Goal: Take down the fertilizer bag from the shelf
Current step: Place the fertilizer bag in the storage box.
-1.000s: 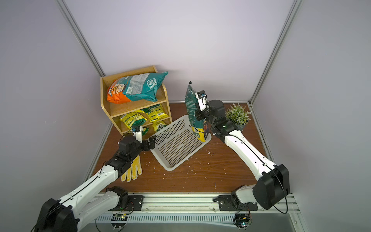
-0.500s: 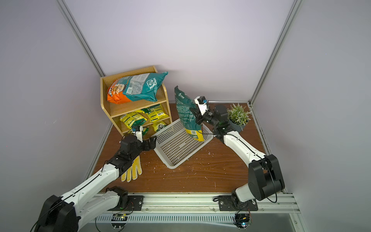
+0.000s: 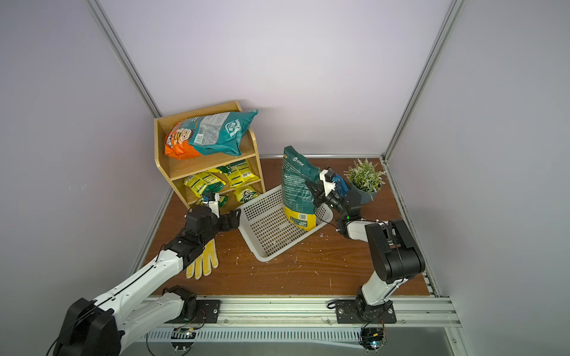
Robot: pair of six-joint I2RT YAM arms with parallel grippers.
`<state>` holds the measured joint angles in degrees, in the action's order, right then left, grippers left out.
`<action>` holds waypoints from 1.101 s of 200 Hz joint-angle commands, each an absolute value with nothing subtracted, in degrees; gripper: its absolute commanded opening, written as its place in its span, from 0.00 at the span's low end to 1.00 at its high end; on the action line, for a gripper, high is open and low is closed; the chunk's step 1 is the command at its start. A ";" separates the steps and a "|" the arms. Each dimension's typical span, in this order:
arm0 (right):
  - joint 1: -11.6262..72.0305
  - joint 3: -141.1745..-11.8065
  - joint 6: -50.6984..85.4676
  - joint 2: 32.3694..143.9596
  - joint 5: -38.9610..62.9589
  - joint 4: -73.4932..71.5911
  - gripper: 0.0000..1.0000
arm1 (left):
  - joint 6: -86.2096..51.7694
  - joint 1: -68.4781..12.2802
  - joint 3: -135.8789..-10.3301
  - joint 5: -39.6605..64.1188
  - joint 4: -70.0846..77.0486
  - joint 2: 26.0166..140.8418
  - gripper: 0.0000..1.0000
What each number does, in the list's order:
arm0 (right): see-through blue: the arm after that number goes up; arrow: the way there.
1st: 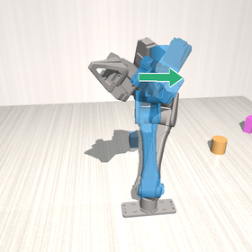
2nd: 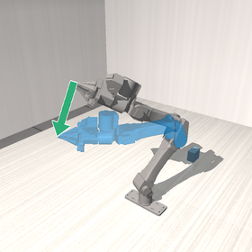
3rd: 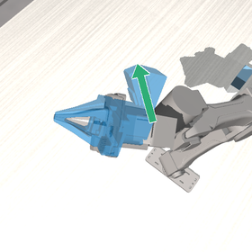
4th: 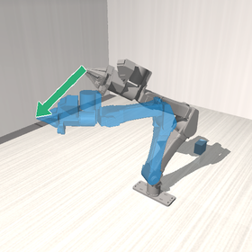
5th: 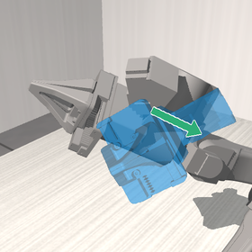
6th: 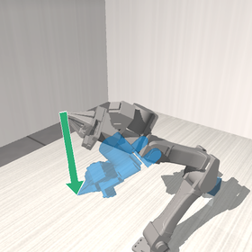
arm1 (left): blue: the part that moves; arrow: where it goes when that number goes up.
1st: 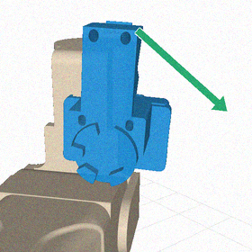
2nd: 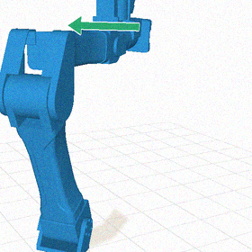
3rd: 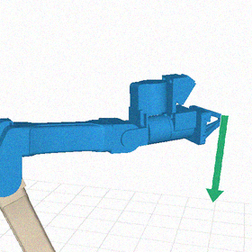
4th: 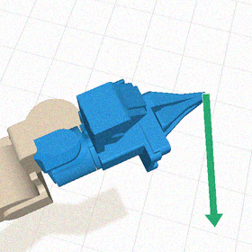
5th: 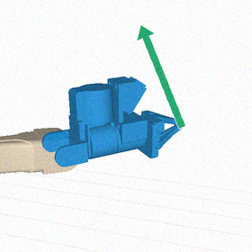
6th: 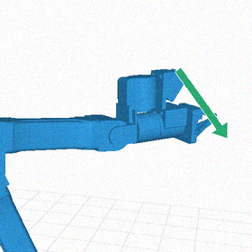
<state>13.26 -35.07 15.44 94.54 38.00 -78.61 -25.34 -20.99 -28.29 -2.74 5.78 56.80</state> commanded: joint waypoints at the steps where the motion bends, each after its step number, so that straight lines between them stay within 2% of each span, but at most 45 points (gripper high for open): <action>1: 13.54 -32.44 19.42 93.79 37.86 -92.53 0.01 | -25.93 -21.62 -29.89 -2.68 4.57 56.95 1.00; 10: 13.54 -31.73 19.32 93.36 37.44 -91.96 0.04 | -25.99 -21.62 -29.88 -2.66 4.59 57.08 1.00; 20: 13.51 -30.69 19.41 92.55 36.12 -91.09 0.11 | -26.02 -21.62 -30.05 -2.55 4.65 57.21 1.00; 45: 12.88 -29.14 20.13 89.79 31.60 -86.51 0.57 | -26.06 -21.64 -30.41 -2.47 4.91 57.30 1.00; 52: 12.62 -29.32 20.55 88.77 31.19 -84.36 0.67 | -25.90 -21.62 -30.50 -2.55 4.92 57.23 1.00; 59: 12.32 -29.68 20.77 87.63 30.75 -82.38 0.81 | -25.76 -21.62 -30.58 -2.57 4.92 57.17 1.00; 63: 12.26 -29.83 20.72 87.00 30.46 -81.38 0.97 | -25.66 -21.62 -30.75 -2.65 4.92 57.11 1.00; 65: 12.23 -29.87 20.72 86.66 30.27 -80.97 0.99 | -25.64 -21.62 -30.74 -2.64 4.92 57.12 1.00; 98: 12.23 -31.36 18.30 80.62 26.95 -73.30 0.99 | -25.29 -21.62 -30.88 -2.30 5.34 57.30 1.00; 124: 12.22 -35.17 15.38 76.47 24.62 -60.18 0.99 | -25.61 -21.62 -30.66 -1.94 5.99 57.30 1.00; 170: 12.13 -40.69 11.07 69.92 7.74 -40.83 0.99 | -24.81 -21.62 -30.34 -2.16 6.06 56.60 1.00; 193: 12.22 -50.56 18.38 69.30 0.78 -26.98 0.99 | -24.37 -21.67 -30.42 -2.20 5.87 56.44 1.00; 207: 12.57 -59.71 18.66 71.27 1.56 -14.66 0.99 | -23.85 -21.67 -30.71 -2.61 5.80 56.29 1.00; 220: 13.71 -64.66 19.82 71.84 0.72 -11.14 0.99 | -23.24 -21.62 -30.92 -2.96 5.71 56.03 1.00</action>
<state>12.36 -54.59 16.23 72.14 5.91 -25.56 -24.88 -21.04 -29.32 -2.63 5.76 57.10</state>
